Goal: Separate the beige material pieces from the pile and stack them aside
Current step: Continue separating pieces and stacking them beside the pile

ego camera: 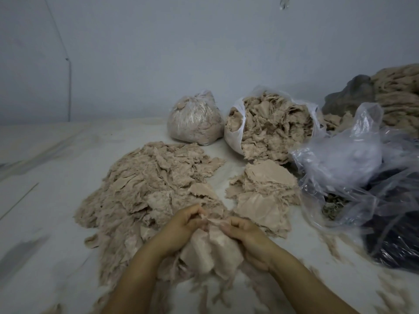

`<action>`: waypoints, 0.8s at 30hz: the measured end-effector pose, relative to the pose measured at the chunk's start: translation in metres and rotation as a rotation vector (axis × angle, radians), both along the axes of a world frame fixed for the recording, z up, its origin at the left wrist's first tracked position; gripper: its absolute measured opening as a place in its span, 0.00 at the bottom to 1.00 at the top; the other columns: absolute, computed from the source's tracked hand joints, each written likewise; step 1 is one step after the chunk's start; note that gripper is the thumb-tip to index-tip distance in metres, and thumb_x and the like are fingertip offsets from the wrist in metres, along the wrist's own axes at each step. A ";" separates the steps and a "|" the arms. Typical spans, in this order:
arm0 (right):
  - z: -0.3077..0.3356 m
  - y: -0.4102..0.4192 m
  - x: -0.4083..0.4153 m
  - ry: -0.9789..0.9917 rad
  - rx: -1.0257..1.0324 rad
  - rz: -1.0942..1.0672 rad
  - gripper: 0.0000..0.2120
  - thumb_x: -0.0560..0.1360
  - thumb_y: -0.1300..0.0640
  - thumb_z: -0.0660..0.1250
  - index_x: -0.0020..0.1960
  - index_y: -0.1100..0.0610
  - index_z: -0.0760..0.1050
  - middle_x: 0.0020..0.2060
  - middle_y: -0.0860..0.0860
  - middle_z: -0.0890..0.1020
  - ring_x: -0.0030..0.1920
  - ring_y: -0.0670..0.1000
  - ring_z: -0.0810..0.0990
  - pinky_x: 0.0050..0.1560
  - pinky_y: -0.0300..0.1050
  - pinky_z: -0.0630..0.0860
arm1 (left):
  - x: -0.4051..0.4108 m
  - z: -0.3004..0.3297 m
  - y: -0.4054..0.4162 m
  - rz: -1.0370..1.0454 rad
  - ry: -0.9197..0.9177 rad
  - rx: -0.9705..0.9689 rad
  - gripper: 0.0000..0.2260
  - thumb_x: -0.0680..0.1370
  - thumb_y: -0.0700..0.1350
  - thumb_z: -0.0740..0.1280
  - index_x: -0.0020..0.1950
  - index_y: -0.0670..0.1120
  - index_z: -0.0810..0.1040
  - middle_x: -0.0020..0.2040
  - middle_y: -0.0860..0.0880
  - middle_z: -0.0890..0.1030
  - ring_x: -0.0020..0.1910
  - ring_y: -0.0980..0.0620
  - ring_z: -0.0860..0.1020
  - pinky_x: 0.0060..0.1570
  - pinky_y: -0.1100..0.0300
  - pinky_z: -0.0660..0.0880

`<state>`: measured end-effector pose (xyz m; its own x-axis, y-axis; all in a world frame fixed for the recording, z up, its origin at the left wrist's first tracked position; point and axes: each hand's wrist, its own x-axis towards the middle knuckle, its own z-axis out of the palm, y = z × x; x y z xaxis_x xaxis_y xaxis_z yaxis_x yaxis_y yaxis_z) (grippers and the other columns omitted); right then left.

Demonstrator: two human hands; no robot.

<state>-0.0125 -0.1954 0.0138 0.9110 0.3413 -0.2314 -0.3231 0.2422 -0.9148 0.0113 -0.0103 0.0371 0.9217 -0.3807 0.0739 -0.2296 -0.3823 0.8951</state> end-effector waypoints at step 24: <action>-0.007 -0.004 0.016 -0.116 0.047 -0.708 0.11 0.77 0.62 0.66 0.40 0.58 0.66 0.36 0.58 0.73 0.38 0.56 0.72 0.41 0.51 0.70 | 0.001 -0.010 -0.004 0.234 -0.022 -0.045 0.17 0.77 0.53 0.64 0.35 0.41 0.76 0.30 0.52 0.74 0.29 0.56 0.71 0.35 0.61 0.69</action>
